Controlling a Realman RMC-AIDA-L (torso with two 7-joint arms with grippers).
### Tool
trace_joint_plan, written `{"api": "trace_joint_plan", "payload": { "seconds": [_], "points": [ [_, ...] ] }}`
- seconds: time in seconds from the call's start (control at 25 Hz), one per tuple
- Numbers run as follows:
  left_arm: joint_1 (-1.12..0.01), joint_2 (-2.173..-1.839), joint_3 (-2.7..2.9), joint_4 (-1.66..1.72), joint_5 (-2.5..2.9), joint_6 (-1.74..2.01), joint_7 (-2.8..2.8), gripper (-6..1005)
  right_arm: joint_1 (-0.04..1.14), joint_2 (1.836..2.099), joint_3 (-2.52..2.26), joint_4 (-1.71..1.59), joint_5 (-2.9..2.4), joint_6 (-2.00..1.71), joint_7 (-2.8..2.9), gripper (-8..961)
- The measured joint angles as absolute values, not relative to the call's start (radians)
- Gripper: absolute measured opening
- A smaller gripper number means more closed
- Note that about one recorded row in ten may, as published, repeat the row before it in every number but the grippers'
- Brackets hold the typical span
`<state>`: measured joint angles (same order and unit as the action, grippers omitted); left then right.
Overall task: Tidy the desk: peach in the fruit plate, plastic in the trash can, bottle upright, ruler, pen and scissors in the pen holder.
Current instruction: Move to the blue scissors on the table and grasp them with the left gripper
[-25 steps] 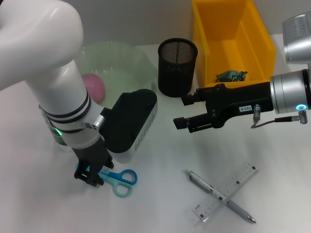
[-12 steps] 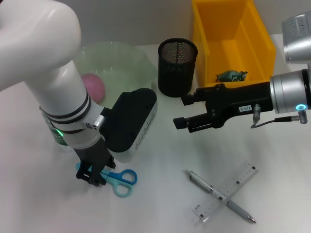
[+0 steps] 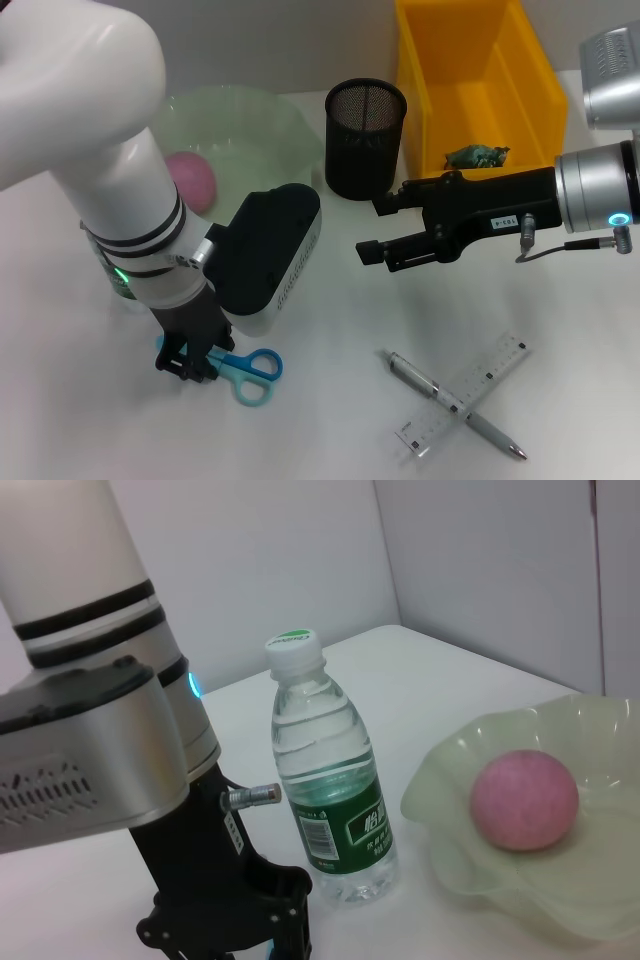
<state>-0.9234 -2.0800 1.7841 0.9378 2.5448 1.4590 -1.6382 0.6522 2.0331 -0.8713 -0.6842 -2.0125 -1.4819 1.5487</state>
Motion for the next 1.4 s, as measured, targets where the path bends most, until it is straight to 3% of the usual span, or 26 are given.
{"api": "trace_joint_plan", "payload": {
  "seconds": [1.4],
  "points": [
    [-0.922, -2.08, 1.789, 0.927, 2.546, 1.446, -1.642, 319, 0.657, 2.031, -0.871, -0.683, -2.012, -1.48, 1.549, 806]
  ]
}}
